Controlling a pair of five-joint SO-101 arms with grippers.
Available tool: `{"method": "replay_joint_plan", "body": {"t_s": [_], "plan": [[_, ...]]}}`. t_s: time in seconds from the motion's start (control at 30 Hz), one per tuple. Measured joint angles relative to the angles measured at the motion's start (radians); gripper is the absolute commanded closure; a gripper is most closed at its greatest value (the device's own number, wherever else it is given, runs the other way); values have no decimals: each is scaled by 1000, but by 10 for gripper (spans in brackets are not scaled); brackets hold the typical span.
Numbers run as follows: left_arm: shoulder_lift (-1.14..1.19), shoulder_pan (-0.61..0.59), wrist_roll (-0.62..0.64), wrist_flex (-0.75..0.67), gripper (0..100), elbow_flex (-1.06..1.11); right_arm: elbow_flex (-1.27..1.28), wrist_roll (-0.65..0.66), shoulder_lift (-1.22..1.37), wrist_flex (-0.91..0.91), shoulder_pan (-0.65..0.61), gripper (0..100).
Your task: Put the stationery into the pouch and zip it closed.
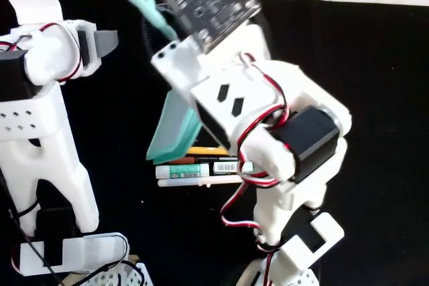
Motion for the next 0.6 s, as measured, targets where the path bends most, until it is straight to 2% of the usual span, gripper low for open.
{"method": "replay_joint_plan", "body": {"t_s": [0.33, 0.6], "plan": [[15, 0, 0, -14, 712, 8, 0, 34, 0, -118, -38, 993], [84, 0, 0, -21, 712, 15, 0, -51, 0, -230, 26, 993]]}}
